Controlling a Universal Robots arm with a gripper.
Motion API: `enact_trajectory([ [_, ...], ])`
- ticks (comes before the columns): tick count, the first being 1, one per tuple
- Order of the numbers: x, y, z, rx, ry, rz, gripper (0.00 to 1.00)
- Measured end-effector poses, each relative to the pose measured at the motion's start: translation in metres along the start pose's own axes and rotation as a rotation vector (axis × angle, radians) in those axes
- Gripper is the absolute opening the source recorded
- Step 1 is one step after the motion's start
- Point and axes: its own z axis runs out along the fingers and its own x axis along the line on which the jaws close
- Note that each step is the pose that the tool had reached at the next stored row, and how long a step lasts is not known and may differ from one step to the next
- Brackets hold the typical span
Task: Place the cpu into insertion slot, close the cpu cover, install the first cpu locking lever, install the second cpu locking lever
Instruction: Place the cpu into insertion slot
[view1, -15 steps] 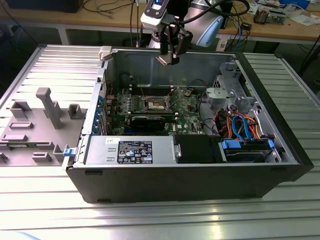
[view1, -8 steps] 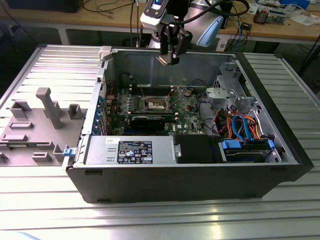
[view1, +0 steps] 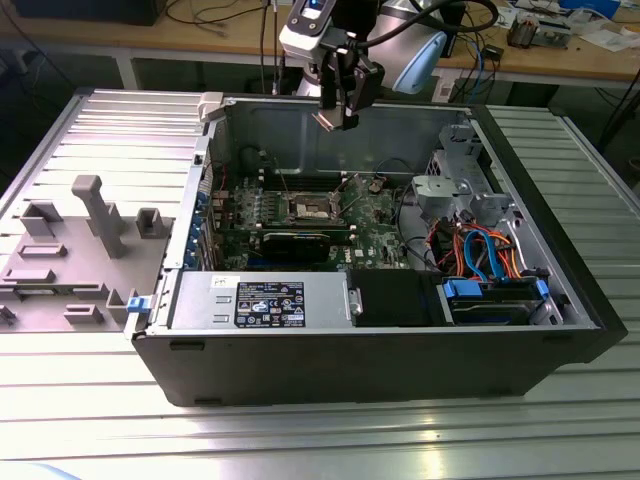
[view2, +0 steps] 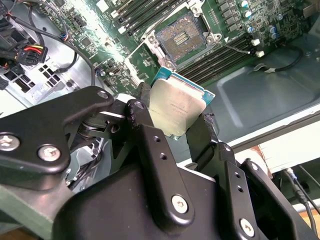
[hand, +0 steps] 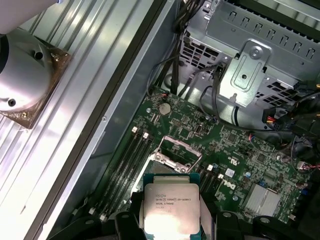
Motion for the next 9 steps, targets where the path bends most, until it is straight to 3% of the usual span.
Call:
enact_trajectory([
  [9, 0.0000, 0.0000, 0.0000, -0.0002, -0.0011, 0.012, 0.53],
])
